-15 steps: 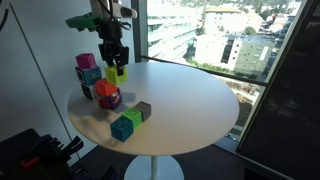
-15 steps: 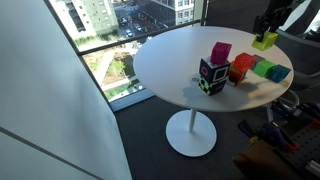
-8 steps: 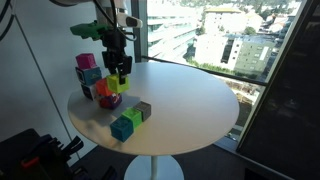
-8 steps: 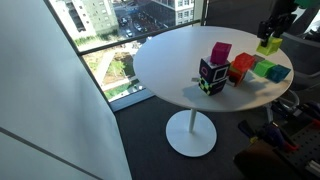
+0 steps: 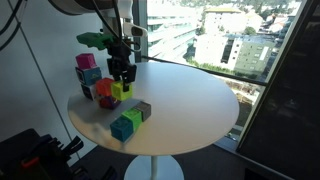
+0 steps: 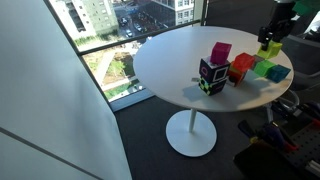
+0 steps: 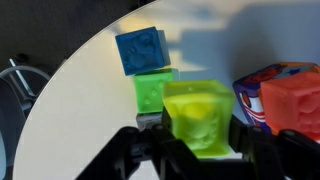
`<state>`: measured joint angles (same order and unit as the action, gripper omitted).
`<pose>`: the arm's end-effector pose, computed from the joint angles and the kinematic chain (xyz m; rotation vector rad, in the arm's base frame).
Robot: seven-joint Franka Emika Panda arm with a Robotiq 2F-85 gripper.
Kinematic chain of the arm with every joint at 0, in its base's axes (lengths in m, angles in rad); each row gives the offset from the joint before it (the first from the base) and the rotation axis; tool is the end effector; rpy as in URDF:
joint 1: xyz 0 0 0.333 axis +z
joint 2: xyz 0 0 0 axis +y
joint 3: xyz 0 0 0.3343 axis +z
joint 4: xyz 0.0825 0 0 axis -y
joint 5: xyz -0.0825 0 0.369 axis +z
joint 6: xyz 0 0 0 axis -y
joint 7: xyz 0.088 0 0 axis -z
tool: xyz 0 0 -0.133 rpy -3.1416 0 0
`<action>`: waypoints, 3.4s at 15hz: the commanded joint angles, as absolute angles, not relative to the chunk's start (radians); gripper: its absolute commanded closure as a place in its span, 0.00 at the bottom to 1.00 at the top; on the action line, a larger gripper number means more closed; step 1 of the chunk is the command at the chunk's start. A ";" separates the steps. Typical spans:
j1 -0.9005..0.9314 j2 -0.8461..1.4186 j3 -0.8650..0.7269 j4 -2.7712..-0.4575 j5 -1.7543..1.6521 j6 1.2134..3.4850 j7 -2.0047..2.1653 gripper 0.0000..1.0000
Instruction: Put the yellow block on top of the green and grey block
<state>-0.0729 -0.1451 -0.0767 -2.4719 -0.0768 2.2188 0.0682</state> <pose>0.4262 -0.0681 0.3408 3.0830 -0.2576 -0.1702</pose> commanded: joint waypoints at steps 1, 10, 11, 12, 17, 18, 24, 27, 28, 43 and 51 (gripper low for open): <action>-0.089 -0.130 -0.085 -2.477 -0.094 2.260 0.046 0.75; -0.098 -0.082 -0.099 -2.466 -0.118 2.309 0.050 0.75; -0.099 -0.078 -0.100 -2.465 -0.121 2.314 0.052 0.75; -0.099 -0.073 -0.102 -2.464 -0.123 2.317 0.051 0.75; -0.104 -0.057 -0.110 -2.461 -0.131 2.331 0.049 0.75; -0.105 -0.053 -0.111 -2.460 -0.135 2.335 0.049 0.75; -0.107 -0.033 -0.116 -2.449 -0.131 2.345 0.050 0.75; -0.106 -0.022 -0.115 -2.439 -0.129 2.345 0.050 0.75; -0.106 -0.018 -0.116 -2.435 -0.129 2.345 0.050 0.75; -0.104 0.023 -0.117 -2.413 -0.128 2.358 0.045 0.75; -0.105 0.038 -0.118 -2.413 -0.130 2.375 0.040 0.75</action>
<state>-0.0956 0.0256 -0.1146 -2.4300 -0.1108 2.3655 0.0588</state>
